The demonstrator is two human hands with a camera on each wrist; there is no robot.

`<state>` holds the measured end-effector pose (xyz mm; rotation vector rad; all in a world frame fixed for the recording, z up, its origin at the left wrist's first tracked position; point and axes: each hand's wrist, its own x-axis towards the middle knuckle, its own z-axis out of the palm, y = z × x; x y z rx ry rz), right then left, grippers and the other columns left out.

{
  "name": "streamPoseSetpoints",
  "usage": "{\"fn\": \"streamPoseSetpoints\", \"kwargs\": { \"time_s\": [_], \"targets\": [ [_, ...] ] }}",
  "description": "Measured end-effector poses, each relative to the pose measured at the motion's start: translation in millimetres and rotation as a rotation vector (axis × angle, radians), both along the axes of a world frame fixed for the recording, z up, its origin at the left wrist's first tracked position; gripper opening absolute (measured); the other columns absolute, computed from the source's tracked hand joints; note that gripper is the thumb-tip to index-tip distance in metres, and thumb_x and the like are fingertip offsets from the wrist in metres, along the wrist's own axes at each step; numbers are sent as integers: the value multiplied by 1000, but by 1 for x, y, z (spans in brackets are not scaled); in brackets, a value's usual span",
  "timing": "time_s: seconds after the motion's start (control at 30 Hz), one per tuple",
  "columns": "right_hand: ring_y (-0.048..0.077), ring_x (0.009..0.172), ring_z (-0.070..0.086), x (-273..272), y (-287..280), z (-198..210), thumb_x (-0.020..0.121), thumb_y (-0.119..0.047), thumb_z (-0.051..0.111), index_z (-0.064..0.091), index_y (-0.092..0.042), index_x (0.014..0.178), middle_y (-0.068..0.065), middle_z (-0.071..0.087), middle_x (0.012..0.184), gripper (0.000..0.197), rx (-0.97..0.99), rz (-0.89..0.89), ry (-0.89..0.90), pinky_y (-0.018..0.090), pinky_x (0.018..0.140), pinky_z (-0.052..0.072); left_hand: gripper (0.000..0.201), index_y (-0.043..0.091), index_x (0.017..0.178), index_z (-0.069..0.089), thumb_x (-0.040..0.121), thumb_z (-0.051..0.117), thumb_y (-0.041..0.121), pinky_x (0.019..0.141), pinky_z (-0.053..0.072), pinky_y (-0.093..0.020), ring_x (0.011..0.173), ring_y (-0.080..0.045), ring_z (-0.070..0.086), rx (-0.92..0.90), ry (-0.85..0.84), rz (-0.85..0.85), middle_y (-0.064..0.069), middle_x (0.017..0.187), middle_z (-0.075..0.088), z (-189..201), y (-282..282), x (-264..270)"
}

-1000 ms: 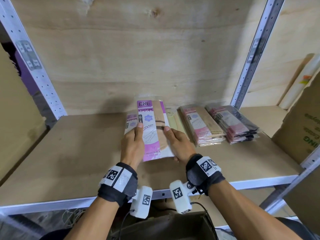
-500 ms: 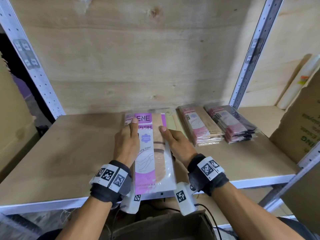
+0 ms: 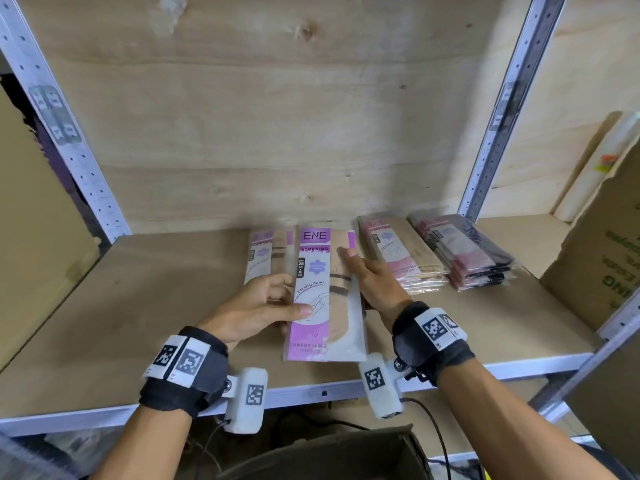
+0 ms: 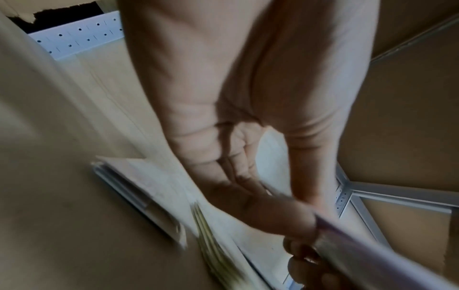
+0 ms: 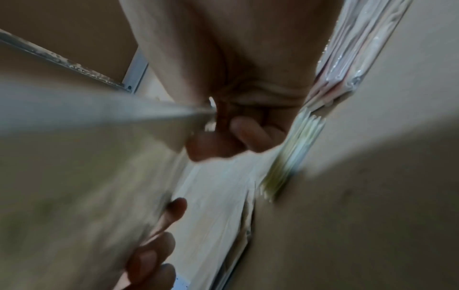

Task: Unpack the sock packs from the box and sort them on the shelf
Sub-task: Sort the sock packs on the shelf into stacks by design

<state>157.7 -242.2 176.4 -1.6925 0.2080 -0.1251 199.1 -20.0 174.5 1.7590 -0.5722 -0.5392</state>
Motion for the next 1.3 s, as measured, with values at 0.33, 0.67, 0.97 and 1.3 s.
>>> {"fn": "streamPoseSetpoints", "kwargs": {
  "time_s": [0.33, 0.67, 0.97, 1.3],
  "targets": [
    [17, 67, 67, -7, -2, -7, 78, -23, 84, 56, -10, 117, 6, 68, 84, 50, -139, 198, 133, 27, 58, 52, 44, 7, 123, 63, 82, 79, 3, 57, 53, -19, 73, -15, 67, -9, 0, 266, -16, 101, 75, -10, 7, 1],
    [29, 96, 69, 66, 31, 19, 79, -29, 82, 56, -12, 122, 9, 69, 107, 53, -463, -9, 93, 45, 88, 57, 45, 10, 118, 71, 75, 84, 2, 75, 54, -23, 90, -14, 72, 22, -108, 485, -7, 102, 75, 4, 22, 51],
    [30, 109, 62, 111, 62, 10, 81, -30, 81, 56, -6, 124, 12, 63, 121, 55, -672, 47, 174, 41, 94, 53, 50, -5, 124, 65, 76, 81, -5, 81, 57, -29, 98, -26, 72, 153, -42, 522, -19, 113, 73, -11, 37, 92],
    [28, 98, 66, 111, 72, 2, 82, -32, 79, 60, -2, 116, 14, 64, 115, 49, -853, 77, 228, 36, 83, 57, 53, 4, 128, 65, 78, 82, 1, 89, 57, -34, 109, -26, 68, 252, 127, 450, -11, 121, 71, -20, 38, 105]
  ]
}}
